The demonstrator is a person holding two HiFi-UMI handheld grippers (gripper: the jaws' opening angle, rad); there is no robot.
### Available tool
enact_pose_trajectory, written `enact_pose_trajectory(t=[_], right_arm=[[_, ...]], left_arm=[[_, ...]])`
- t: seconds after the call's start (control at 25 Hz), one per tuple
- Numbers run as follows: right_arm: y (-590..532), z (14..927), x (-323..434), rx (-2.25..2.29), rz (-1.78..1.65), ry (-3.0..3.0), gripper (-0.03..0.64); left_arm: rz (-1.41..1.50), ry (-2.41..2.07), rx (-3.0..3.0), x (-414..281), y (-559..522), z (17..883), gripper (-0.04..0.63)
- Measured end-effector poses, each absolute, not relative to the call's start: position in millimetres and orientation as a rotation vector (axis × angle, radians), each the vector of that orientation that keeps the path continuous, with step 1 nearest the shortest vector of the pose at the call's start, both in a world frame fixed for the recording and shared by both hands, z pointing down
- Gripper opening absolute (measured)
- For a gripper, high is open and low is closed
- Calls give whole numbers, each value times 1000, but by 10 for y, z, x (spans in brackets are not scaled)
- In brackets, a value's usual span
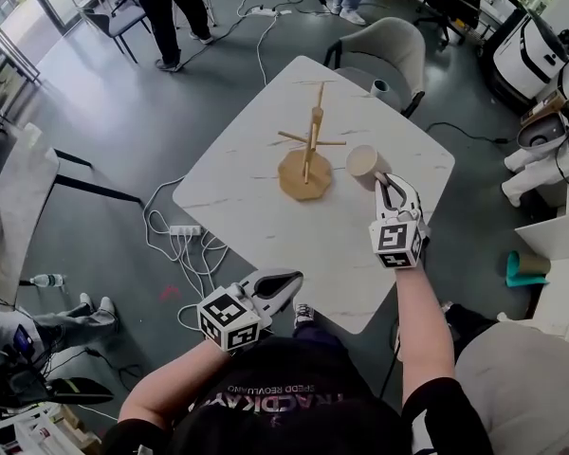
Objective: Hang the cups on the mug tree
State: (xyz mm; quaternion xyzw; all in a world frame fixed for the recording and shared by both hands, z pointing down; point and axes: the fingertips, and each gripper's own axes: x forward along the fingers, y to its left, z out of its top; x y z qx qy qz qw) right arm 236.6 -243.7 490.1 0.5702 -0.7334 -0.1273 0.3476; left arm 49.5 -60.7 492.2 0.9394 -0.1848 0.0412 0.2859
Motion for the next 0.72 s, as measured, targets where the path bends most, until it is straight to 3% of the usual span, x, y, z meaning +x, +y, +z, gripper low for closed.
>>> enact_pose_trajectory(t=[0.72], right_arm=[[-2527, 4429, 2028, 1281, -567, -1770, 37]], left_arm=[[77, -475, 2533, 316, -490, 4793, -3]])
